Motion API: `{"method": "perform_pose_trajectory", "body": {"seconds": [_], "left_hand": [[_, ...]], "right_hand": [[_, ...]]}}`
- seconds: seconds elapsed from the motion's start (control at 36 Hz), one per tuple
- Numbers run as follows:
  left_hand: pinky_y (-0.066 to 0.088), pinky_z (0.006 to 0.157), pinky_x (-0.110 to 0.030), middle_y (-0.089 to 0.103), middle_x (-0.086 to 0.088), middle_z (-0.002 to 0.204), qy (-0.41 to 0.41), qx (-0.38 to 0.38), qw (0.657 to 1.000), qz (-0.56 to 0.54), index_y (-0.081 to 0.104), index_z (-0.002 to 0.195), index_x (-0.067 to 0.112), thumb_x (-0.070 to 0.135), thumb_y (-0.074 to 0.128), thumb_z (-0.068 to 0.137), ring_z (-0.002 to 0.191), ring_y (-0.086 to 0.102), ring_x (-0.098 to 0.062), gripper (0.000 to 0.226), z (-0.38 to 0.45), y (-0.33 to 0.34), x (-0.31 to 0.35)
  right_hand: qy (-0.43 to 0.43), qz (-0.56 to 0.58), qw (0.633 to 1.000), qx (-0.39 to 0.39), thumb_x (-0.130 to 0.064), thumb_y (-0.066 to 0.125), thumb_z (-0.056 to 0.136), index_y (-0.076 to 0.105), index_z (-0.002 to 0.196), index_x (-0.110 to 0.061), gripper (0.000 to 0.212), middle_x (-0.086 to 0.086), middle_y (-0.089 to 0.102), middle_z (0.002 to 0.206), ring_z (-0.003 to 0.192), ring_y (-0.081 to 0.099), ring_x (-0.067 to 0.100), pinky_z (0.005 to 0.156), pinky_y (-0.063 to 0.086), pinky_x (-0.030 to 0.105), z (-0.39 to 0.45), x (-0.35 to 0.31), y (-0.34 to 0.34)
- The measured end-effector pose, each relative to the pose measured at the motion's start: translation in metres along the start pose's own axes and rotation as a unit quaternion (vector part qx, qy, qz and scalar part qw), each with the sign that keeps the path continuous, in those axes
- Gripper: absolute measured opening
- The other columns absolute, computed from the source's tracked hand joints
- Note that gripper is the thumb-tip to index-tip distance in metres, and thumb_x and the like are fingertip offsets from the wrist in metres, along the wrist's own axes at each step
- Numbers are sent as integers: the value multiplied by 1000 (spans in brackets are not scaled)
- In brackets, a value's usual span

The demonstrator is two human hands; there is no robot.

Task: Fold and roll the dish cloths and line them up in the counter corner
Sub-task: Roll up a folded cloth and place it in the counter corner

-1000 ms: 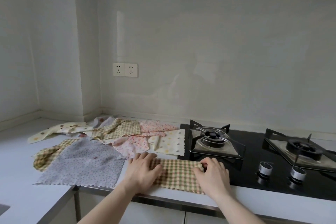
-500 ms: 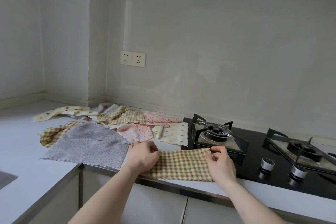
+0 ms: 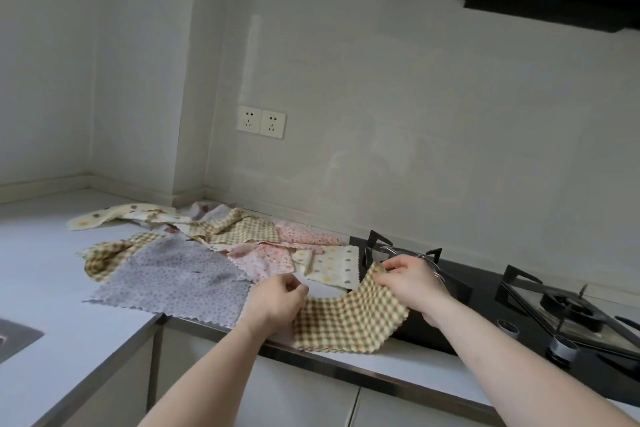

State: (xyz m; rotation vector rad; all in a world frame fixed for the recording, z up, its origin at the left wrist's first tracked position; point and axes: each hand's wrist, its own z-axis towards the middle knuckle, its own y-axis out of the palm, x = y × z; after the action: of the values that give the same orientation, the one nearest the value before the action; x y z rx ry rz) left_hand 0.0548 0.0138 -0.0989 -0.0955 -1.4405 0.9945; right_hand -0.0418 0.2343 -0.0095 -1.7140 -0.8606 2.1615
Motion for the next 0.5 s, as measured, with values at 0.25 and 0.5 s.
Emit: {"method": "perform_pose_trajectory", "body": {"seconds": [0.25, 0.5], "left_hand": [[52, 90, -33, 73, 10, 94, -6, 8, 999, -49, 73, 89, 28, 38, 43, 96, 95, 65, -16, 33, -2, -3, 1], [50, 77, -33, 72, 4, 83, -3, 34, 997, -65, 71, 80, 23, 34, 46, 97, 85, 65, -17, 32, 2, -1, 0]], "right_hand": [[2, 32, 998, -58, -14, 77, 79, 70, 95, -17, 18, 4, 72, 95, 77, 73, 19, 63, 64, 36, -11, -24, 49], [27, 54, 987, -147, -16, 74, 87, 66, 105, -15, 19, 11, 73, 94, 73, 76, 20, 67, 64, 36, -23, -26, 90]]}}
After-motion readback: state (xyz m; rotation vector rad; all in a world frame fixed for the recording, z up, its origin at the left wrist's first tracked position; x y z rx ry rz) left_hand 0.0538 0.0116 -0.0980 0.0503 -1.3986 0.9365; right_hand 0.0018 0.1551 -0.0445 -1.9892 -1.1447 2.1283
